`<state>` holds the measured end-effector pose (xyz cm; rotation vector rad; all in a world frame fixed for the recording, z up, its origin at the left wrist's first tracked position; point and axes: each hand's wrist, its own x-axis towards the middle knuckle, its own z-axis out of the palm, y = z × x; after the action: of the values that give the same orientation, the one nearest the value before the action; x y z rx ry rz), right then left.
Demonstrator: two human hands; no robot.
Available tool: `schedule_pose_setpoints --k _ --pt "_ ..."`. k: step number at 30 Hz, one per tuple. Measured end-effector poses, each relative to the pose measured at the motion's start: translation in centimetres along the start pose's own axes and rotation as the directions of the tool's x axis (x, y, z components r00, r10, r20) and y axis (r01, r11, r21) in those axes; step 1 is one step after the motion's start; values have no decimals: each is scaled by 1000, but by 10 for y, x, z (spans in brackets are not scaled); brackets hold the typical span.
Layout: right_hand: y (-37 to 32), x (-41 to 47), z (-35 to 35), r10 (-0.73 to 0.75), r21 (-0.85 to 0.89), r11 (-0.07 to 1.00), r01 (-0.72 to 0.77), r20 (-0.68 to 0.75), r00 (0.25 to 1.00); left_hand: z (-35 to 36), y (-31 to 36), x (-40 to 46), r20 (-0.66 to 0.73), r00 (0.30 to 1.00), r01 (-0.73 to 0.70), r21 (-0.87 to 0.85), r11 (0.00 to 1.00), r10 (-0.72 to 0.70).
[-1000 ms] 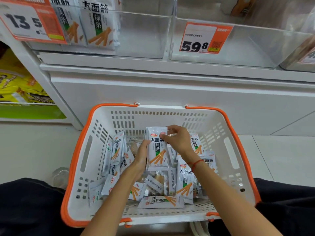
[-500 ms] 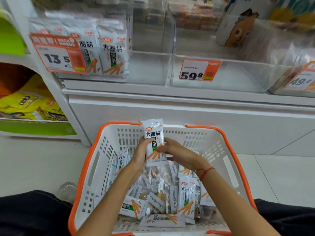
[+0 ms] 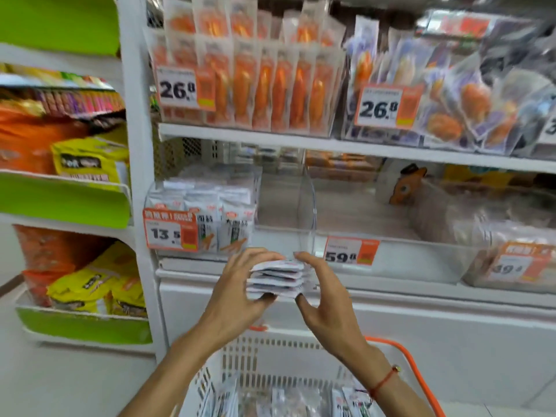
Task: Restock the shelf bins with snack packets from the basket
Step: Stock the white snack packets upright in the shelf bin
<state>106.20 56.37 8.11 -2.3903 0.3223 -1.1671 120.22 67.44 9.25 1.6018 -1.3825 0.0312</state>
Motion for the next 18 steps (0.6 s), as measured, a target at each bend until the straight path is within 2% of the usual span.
schedule_pose_setpoints --k 2,4,9,13,16,18 --pt "-6 21 -4 -111 -113 988 104 -62 992 -15 7 13 -75 990 -104 150 983 117" --pt "-13 40 -5 -197 -159 971 181 -95 976 -26 5 22 -138 975 -140 211 967 171" --pt "-24 79 7 -241 -128 965 227 -108 964 -46 3 51 -250 932 -195 265 944 263" --pt "-13 111 25 -191 -149 974 168 -155 969 -56 0 85 -284 950 -52 267 962 130" --pt "-5 129 35 -93 -139 988 68 -186 978 -57 -6 111 -218 974 2 288 958 63" --pt "2 142 39 23 -142 989 -47 -167 986 -57 -9 131 -165 986 50 276 960 -4"
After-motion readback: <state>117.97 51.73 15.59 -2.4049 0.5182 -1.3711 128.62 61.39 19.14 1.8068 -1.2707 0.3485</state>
